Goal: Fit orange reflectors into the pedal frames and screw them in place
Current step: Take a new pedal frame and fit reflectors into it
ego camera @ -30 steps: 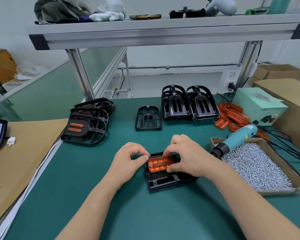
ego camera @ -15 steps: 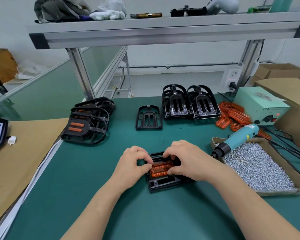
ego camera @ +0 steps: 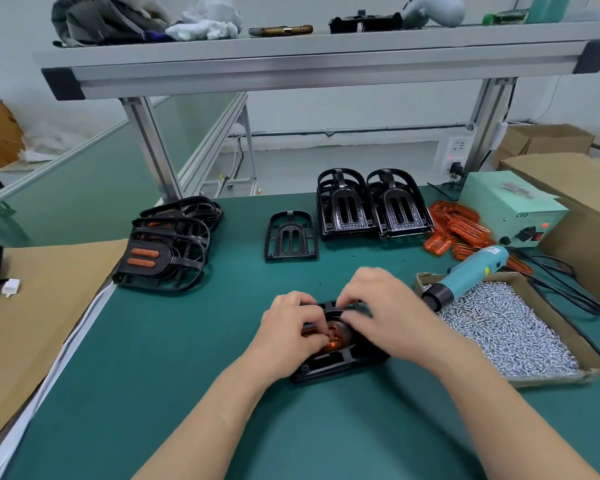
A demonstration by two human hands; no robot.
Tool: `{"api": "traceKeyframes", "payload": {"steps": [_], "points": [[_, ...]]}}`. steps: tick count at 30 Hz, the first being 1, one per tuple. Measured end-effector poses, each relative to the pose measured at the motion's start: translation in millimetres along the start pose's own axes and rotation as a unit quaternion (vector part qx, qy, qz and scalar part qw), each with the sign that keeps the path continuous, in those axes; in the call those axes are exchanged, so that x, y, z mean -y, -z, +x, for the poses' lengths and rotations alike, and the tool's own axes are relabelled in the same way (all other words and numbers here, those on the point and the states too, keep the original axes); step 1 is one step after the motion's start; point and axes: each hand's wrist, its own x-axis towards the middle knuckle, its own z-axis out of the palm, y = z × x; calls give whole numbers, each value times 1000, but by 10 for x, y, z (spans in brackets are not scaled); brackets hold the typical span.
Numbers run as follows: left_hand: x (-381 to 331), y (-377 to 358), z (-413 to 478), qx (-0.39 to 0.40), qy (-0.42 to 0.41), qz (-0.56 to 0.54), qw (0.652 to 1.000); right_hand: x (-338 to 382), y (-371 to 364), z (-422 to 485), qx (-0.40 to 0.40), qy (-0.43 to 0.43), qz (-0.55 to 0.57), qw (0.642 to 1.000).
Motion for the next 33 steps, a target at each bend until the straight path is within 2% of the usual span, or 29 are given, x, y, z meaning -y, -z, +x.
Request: {"api": "traceKeyframes", "payload": {"steps": [3, 5, 7, 10, 12, 14, 18, 26, 33], "points": [[-7, 19, 27, 23, 20, -9, 999, -161, 285, -150, -117, -84, 48, 988], [-15, 8, 30, 28, 29, -4, 999, -350, 446, -286, -154, -168, 52, 972], [-12, -10, 33, 27, 33, 4, 999, -557, 541, -431, -145, -256, 12, 956], [-21, -14, 38, 20, 36, 4, 999, -796, 527, -565, -69, -339, -48, 937], [-47, 5, 39, 12, 35, 12, 999, -870, 428, -577, -3, -349, -66, 935], [-77, 30, 37, 14, 32, 36, 999, -901, 318, -565, 25, -342, -63, 937], [-187, 79, 68, 9, 19, 72, 997, -969, 231, -531, -17, -343, -67, 937], [-498, 61, 208, -64, -28, -20, 997, -1006, 271, -579, -65, -347, -16, 935], [-728, -49, 256, -47, -45, -27, 998, -968, 257, -601, -16, -349, -39, 936]]}}
